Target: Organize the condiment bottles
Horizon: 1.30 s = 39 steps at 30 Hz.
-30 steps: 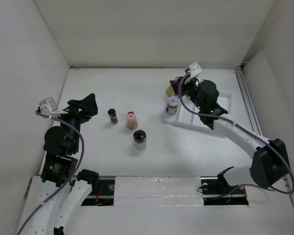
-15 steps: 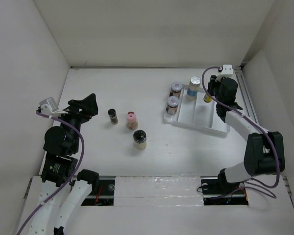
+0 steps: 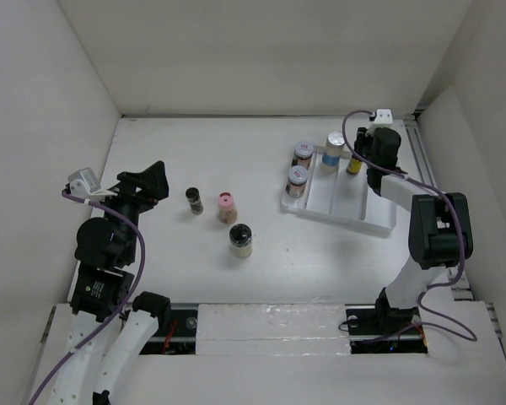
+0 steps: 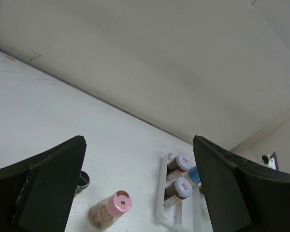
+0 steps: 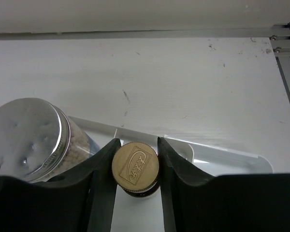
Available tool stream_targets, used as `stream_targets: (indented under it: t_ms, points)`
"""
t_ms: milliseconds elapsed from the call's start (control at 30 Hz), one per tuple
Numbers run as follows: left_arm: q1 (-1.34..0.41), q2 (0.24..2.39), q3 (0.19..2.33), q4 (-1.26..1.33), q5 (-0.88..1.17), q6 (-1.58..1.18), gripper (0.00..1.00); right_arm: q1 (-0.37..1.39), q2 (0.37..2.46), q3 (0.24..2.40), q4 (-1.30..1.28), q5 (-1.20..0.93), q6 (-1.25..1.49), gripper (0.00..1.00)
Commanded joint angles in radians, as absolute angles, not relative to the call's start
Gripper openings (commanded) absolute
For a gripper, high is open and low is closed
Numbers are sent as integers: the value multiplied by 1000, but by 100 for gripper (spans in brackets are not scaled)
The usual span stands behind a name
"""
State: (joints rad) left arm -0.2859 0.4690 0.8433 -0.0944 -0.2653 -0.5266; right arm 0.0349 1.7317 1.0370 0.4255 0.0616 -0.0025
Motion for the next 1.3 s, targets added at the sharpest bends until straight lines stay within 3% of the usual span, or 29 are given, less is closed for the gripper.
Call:
stream_targets:
  t_ms: [0, 33, 167, 333, 400, 467, 500, 600, 700, 733, 867, 1267]
  points:
    - [-284, 476, 838, -46, -267, -503, 89, 28, 1729, 1091, 538, 52, -2, 44]
    - [-284, 476, 838, -46, -267, -503, 89, 28, 1729, 1077, 538, 52, -2, 60]
    - [-284, 476, 838, -46, -267, -503, 89, 28, 1640, 1052, 520, 52, 11, 81]
    - [-284, 485, 838, -46, -258, -503, 89, 72, 1493, 1017, 456, 0, 11, 82]
    - [-284, 476, 838, -46, -258, -503, 89, 148, 1433, 983, 456, -52, 11, 73]
    - [-284, 476, 838, -46, -268, -503, 89, 254, 1422, 973, 456, -177, 11, 49]
    - [-284, 476, 838, -46, -268, -503, 89, 296, 1422, 963, 456, -219, 11, 29]
    - [-284, 476, 838, -46, -258, -503, 89, 465, 1413, 963, 399, -331, -46, 23]
    - [-284, 485, 838, -46, -258, -503, 89, 622, 1381, 931, 309, -388, -138, 58]
    - [-284, 485, 838, -46, -258, -503, 89, 658, 1367, 899, 283, -388, -161, 78]
    - [-284, 494, 838, -46, -258, -503, 89, 778, 1296, 822, 184, -368, -207, 100]
    - [-284, 485, 838, -35, -253, -503, 89, 905, 1578, 969, 133, -420, -294, 100]
